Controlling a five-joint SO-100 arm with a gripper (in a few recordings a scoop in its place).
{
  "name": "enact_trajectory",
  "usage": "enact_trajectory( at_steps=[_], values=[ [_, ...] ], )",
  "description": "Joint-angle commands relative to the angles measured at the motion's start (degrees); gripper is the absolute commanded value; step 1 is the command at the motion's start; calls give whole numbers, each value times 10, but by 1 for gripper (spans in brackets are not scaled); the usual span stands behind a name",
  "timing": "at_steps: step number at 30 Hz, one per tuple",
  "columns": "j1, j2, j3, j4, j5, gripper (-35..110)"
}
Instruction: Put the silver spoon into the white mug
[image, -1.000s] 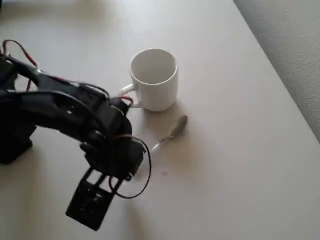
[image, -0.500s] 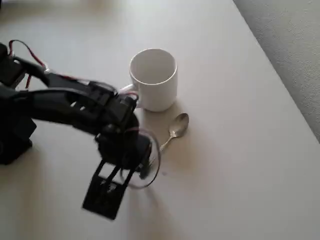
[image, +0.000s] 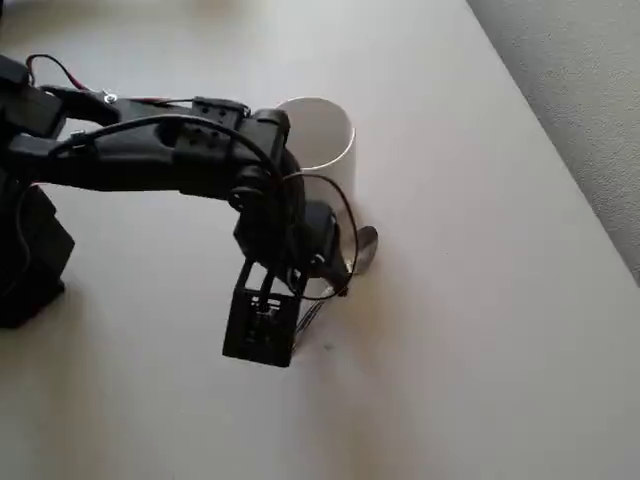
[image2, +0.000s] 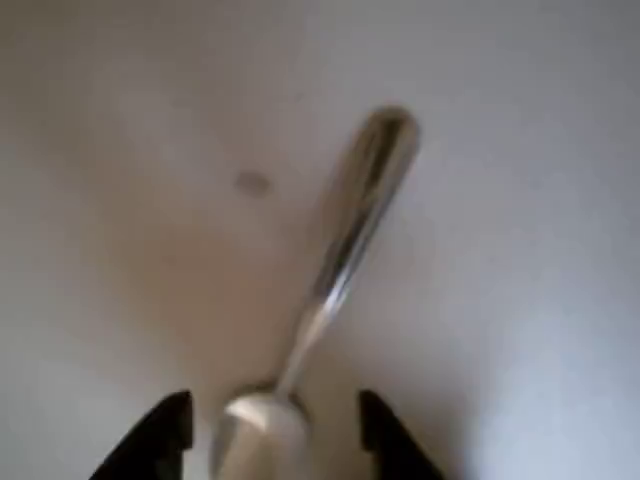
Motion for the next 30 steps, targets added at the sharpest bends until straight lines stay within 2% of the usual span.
enact_trajectory(
  at_steps=[1,17,23,30],
  values=[
    [-11,10,-49,4,6,20],
    [-30,-67,-62,0,15,16],
    [-28,-95,-89,4,14,-2],
    [-20,-101,-110,12,15,-2]
  ],
)
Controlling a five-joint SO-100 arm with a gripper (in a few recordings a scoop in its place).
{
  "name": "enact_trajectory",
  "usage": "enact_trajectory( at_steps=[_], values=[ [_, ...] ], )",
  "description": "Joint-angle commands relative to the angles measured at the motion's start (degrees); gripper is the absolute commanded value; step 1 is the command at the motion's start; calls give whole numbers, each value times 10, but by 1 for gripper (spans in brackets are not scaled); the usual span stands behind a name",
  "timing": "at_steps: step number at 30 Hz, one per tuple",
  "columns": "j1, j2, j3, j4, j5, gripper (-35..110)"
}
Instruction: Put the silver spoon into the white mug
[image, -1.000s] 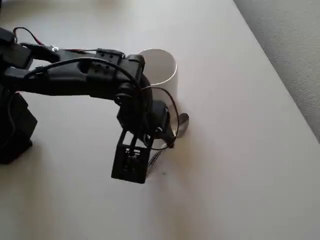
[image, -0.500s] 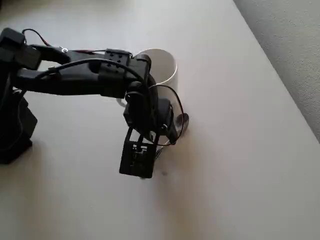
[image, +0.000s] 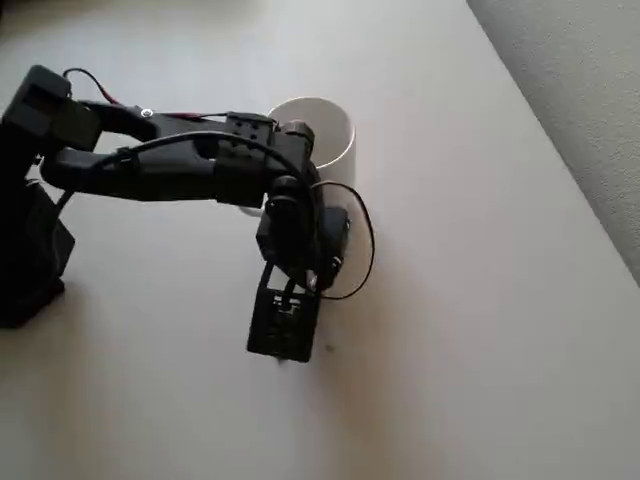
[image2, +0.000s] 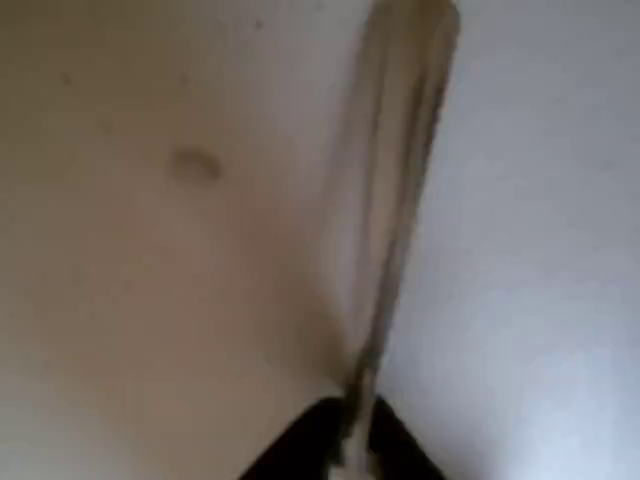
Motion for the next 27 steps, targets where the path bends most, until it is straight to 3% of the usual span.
enact_trajectory(
  at_steps=[1,20,27],
  values=[
    [6,14,-47,9,4,-2],
    [43,-27,-356,185,-3,-2],
    [39,68,-363,219,-7,-2]
  ],
)
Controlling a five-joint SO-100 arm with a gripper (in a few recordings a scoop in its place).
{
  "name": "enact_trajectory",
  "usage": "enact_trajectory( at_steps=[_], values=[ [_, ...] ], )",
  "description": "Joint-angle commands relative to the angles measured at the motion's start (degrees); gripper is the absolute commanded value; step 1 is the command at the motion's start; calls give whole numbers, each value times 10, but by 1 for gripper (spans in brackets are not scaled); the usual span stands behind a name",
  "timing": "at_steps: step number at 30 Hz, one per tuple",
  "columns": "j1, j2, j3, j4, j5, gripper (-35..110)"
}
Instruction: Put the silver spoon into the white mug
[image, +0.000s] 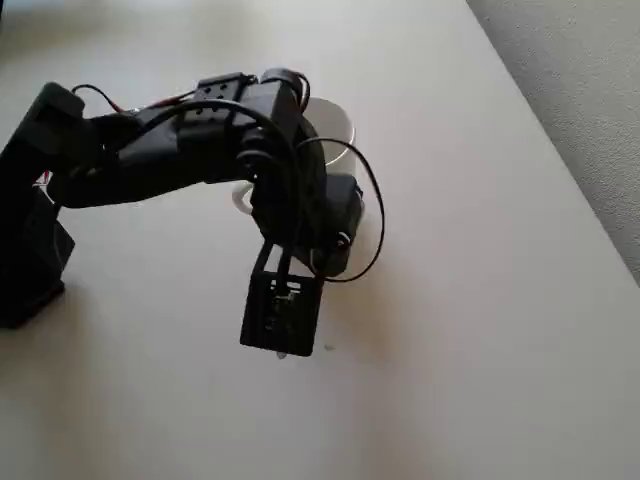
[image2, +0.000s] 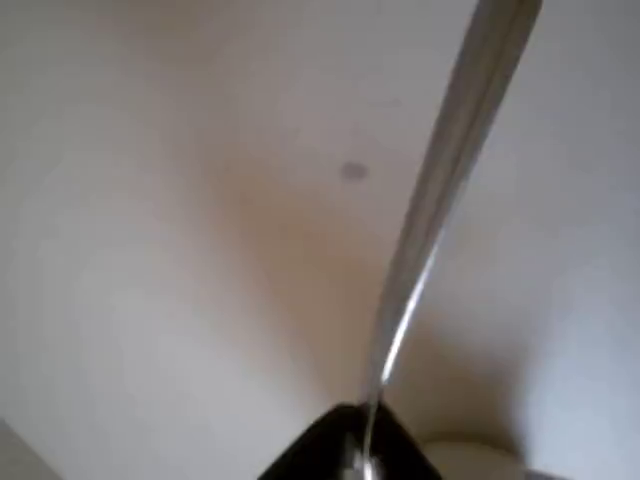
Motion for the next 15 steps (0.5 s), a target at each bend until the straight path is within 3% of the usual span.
enact_trajectory(
  at_steps=[1,15],
  values=[
    [1,119,-41,25,-9,-2],
    [-105,292,118,28,-3,-2]
  ],
)
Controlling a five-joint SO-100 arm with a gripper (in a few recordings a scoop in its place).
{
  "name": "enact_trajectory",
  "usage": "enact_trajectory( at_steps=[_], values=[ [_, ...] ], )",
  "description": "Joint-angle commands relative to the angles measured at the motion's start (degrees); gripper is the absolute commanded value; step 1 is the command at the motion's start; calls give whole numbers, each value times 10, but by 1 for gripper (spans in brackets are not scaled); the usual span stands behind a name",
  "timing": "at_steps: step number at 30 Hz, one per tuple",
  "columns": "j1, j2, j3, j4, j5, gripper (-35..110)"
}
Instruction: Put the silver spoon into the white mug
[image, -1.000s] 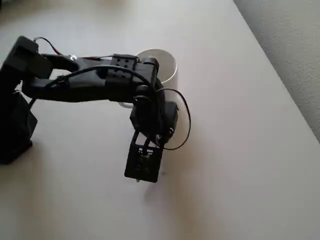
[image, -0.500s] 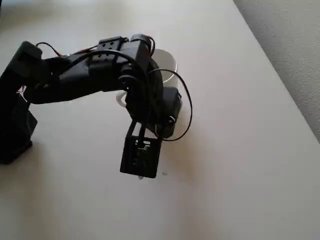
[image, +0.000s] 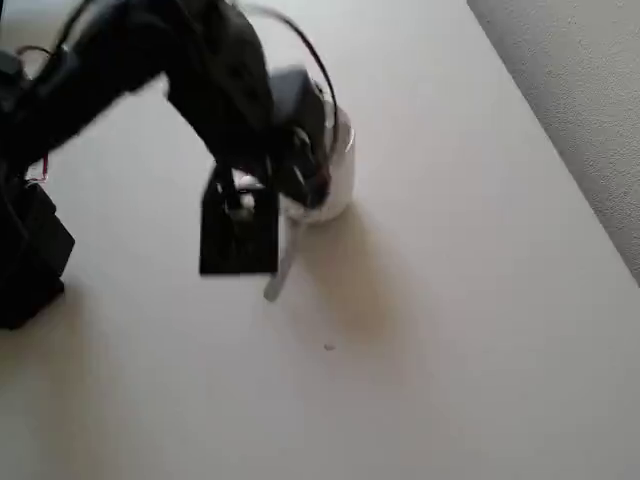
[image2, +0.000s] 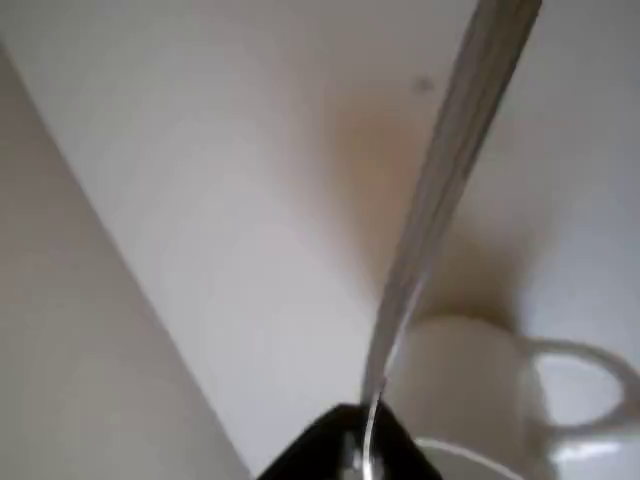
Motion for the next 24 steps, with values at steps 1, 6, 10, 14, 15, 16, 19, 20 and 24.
enact_trajectory(
  at_steps=[1,6,10,14,15,16,19,20,24],
  values=[
    [-53,83,68,0,7,-2],
    [-83,44,88,-1,15,-2],
    [-93,18,88,-2,17,-2],
    [-103,-11,88,-2,16,-2],
    [-105,-18,88,-2,16,-2],
    [-109,-25,88,-2,16,-2],
    [-121,-40,88,-3,18,-2],
    [-127,-43,88,-3,18,-2],
    [-137,-46,86,-4,22,-2]
  ],
)
